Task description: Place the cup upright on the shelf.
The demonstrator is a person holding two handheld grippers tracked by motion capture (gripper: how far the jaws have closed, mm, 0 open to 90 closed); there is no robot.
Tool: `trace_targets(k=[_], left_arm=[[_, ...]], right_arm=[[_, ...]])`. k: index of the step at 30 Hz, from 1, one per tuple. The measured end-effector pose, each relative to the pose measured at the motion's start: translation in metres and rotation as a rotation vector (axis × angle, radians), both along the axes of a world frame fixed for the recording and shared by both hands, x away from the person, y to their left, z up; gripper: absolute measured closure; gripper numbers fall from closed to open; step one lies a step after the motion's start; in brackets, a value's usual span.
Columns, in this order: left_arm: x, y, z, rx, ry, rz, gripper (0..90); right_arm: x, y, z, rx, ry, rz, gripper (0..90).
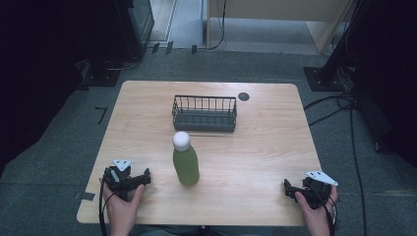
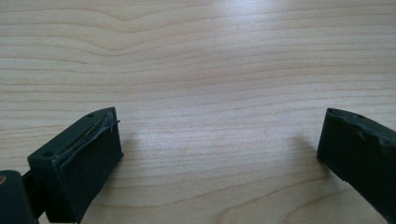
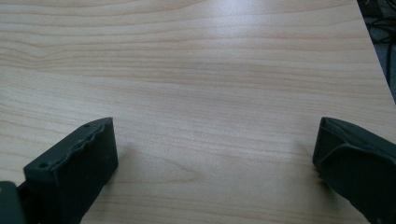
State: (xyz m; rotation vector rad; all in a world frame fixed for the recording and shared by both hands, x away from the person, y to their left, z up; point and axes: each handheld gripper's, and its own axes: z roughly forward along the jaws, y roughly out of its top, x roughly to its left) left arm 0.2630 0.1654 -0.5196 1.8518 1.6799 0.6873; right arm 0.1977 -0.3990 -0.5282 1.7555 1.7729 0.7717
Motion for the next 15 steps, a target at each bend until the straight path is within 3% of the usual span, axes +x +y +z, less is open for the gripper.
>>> trace_targets(k=[9, 15], left_arm=[[-0.0029, -0.0004, -0.0001, -0.001, -0.002, 0.022, 0.0], [-0.0066, -0.0011, 0.0006, 0.002, 0.007, 0.004, 0.0]], right_arm=[[0.0007, 0.0, -0.0001, -0.001, -0.002, 0.006, 0.0], [0.0007, 0.0001, -0.0001, -0.001, -0.002, 0.007, 0.0]])
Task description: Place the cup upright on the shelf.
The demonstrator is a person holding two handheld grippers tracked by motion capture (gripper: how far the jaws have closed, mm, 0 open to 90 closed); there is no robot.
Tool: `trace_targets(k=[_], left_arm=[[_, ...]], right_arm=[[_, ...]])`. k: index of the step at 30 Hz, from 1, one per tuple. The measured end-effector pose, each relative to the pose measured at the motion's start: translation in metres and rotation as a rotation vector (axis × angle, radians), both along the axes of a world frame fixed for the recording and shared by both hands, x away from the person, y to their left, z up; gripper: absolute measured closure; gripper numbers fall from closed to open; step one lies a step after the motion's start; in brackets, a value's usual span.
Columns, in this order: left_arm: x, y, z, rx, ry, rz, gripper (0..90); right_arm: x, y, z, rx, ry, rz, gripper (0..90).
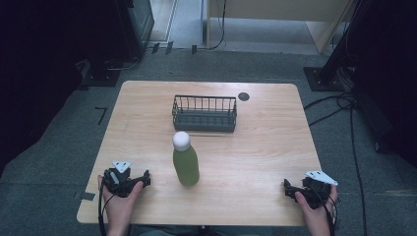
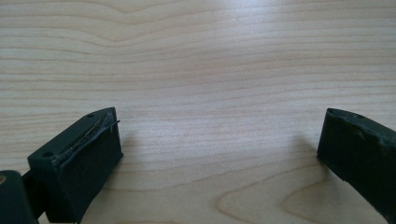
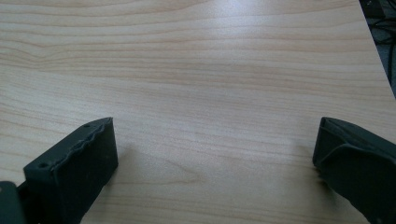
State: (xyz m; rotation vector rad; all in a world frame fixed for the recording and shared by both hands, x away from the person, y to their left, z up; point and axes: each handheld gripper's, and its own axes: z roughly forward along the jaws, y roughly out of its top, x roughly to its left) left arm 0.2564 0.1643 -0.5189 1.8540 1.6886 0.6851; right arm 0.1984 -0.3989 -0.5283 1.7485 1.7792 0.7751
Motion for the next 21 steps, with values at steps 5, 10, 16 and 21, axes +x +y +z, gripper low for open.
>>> trace_targets(k=[5, 10, 16, 21], left_arm=[[-0.004, -0.007, 0.001, 0.024, -0.008, -0.015, 0.0], [-0.007, -0.01, 0.002, 0.02, -0.018, -0.027, 0.0], [-0.01, -0.014, 0.003, 0.026, -0.03, -0.041, 0.0], [-0.015, -0.021, 0.006, 0.023, -0.05, -0.076, 0.0]], right_arm=[[0.0, 0.0, 0.0, 0.0, 0.0, 0.0, 0.0], [0.0, 0.0, 0.0, 0.0, 0.0, 0.0, 0.0], [0.0, 0.0, 0.0, 0.0, 0.0, 0.0, 0.0], [0.0, 0.0, 0.0, 0.0, 0.0, 0.0, 0.0]])
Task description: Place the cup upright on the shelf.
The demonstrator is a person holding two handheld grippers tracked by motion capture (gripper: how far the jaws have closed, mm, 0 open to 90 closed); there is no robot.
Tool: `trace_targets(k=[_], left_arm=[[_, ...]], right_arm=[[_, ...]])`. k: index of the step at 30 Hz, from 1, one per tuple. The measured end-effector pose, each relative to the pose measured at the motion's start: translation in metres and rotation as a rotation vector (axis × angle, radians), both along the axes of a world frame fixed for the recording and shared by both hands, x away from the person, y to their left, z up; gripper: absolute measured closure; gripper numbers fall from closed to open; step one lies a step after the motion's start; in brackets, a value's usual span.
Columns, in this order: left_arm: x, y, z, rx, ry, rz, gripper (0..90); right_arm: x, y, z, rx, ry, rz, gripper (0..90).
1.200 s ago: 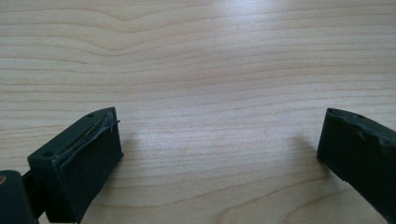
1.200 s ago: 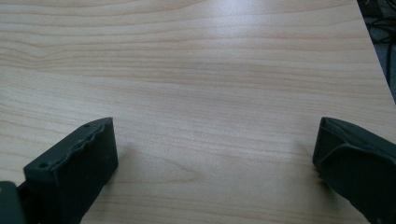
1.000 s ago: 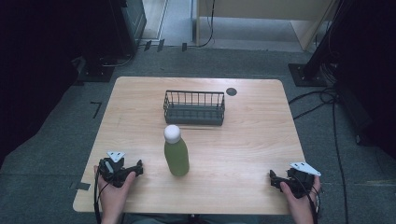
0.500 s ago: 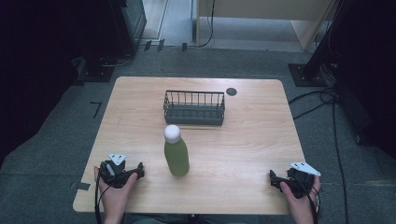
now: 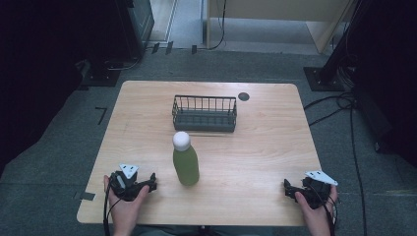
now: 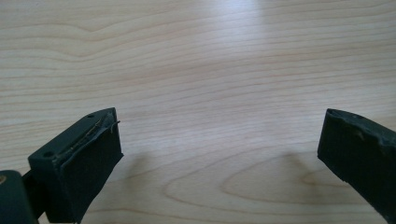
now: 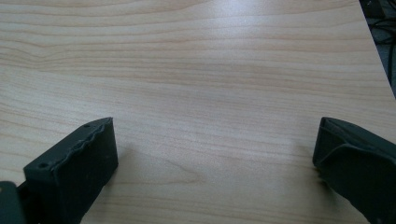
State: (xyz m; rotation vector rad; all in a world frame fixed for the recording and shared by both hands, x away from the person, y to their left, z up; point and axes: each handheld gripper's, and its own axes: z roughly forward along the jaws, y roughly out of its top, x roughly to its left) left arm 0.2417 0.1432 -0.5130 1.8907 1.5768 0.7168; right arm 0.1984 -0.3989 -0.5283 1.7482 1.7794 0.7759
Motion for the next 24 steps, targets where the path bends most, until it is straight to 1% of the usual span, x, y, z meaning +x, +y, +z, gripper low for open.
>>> trace_targets(k=[3, 4, 5, 7, 8, 9, 10, 11, 12, 14, 17, 18, 20, 21, 22, 23, 24], left_arm=[[-0.003, -0.005, 0.001, -0.009, -0.007, -0.022, 0.0], [-0.006, -0.009, 0.003, -0.017, -0.014, -0.051, 0.0], [-0.006, -0.009, 0.003, -0.017, -0.014, -0.051, 0.0], [-0.008, -0.012, 0.005, -0.027, -0.019, -0.079, 0.0], [-0.011, -0.016, 0.006, -0.04, -0.029, -0.098, 0.0], [-0.011, -0.016, 0.006, -0.04, -0.029, -0.098, 0.0], [-0.013, -0.019, 0.008, -0.042, -0.034, -0.119, 0.0], [-0.013, -0.019, 0.008, -0.042, -0.034, -0.119, 0.0], [-0.015, -0.022, 0.01, -0.048, -0.041, -0.133, 0.0], [-0.016, -0.024, 0.01, -0.049, -0.045, -0.143, 0.0], [-0.02, -0.029, 0.013, -0.045, -0.052, -0.177, 0.0], [-0.022, -0.033, 0.015, -0.048, -0.057, -0.196, 0.0], [-0.023, -0.034, 0.016, -0.05, -0.061, -0.202, 0.0], [-0.025, -0.038, 0.018, -0.056, -0.066, -0.219, 0.0], [-0.025, -0.038, 0.018, -0.056, -0.066, -0.219, 0.0], [-0.027, -0.041, 0.02, -0.06, -0.07, -0.237, 0.0], [-0.027, -0.041, 0.02, -0.06, -0.07, -0.237, 0.0]], right_arm=[[0.0, 0.0, 0.0, -0.001, -0.001, 0.004, 0.0], [0.0, 0.0, 0.0, -0.001, -0.001, 0.004, 0.0], [0.0, 0.0, 0.0, -0.001, -0.001, 0.004, 0.0], [0.0, 0.0, 0.0, -0.001, -0.001, 0.004, 0.0], [0.0, 0.0, 0.0, -0.001, -0.001, 0.004, 0.0], [0.0, 0.0, 0.0, -0.001, -0.001, 0.004, 0.0], [0.0, 0.0, 0.0, -0.001, -0.001, 0.004, 0.0], [0.0, 0.0, 0.0, -0.001, -0.001, 0.004, 0.0], [0.0, 0.0, 0.0, -0.001, -0.001, 0.004, 0.0], [0.0, 0.0, 0.0, -0.001, -0.001, 0.004, 0.0], [0.0, 0.0, 0.0, -0.001, -0.001, 0.004, 0.0], [0.0, 0.0, 0.0, -0.001, -0.001, 0.004, 0.0], [0.0, 0.0, 0.0, -0.001, -0.001, 0.004, 0.0], [0.0, 0.0, 0.0, -0.001, -0.001, 0.004, 0.0], [0.0, 0.0, 0.0, -0.001, -0.001, 0.004, 0.0], [0.0, 0.0, 0.0, -0.001, -0.001, 0.004, 0.0], [0.0, 0.0, 0.0, -0.001, -0.001, 0.004, 0.0]])
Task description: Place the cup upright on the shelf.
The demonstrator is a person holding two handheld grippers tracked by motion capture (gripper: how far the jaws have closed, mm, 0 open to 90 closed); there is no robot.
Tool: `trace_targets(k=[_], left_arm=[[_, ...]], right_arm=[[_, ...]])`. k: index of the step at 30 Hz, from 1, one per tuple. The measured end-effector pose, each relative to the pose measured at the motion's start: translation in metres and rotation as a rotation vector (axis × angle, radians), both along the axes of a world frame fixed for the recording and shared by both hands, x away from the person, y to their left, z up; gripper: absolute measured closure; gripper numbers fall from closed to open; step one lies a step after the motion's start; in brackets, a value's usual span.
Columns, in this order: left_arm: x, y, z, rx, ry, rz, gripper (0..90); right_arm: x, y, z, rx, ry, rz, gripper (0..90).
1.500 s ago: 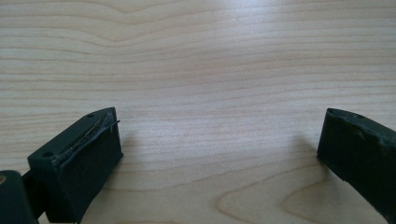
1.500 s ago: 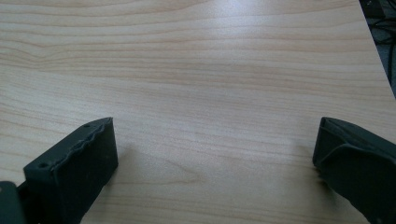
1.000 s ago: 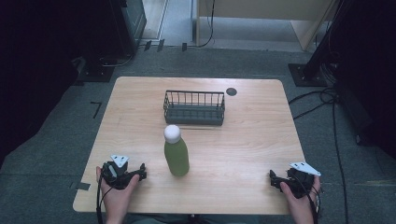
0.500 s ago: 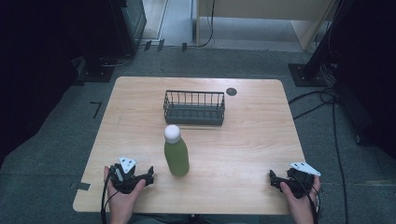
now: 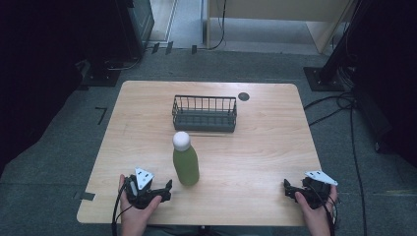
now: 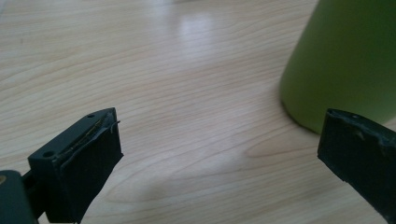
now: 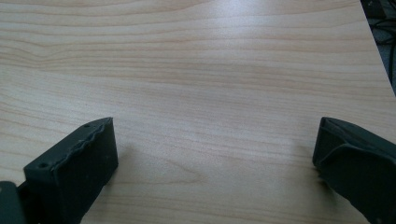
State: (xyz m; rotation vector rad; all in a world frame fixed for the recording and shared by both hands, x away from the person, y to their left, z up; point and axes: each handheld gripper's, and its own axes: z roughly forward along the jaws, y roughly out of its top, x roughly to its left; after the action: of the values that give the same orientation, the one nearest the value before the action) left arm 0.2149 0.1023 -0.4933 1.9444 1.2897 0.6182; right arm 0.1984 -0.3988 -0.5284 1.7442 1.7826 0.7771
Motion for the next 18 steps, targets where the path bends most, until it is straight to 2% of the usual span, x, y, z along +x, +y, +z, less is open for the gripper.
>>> trace_targets(k=[1, 2, 5, 8, 18], left_arm=[[-0.001, -0.002, 0.001, -0.003, -0.002, -0.012, 0.0], [-0.003, -0.005, 0.003, -0.027, -0.007, -0.038, 0.0], [-0.005, -0.009, 0.005, -0.037, -0.017, -0.059, 0.0], [-0.007, -0.015, 0.01, -0.06, -0.033, -0.103, 0.0], [-0.006, -0.028, 0.018, -0.098, -0.049, -0.162, 1.1]], right_arm=[[0.0, 0.0, 0.0, 0.0, 0.0, 0.0, 0.0], [0.0, 0.0, 0.0, 0.0, 0.0, 0.0, 0.0], [0.0, 0.0, 0.0, 0.0, 0.0, 0.0, 0.0], [0.0, 0.0, 0.0, 0.0, 0.0, 0.0, 0.0], [0.0, 0.0, 0.0, 0.0, 0.0, 0.0, 0.0]])
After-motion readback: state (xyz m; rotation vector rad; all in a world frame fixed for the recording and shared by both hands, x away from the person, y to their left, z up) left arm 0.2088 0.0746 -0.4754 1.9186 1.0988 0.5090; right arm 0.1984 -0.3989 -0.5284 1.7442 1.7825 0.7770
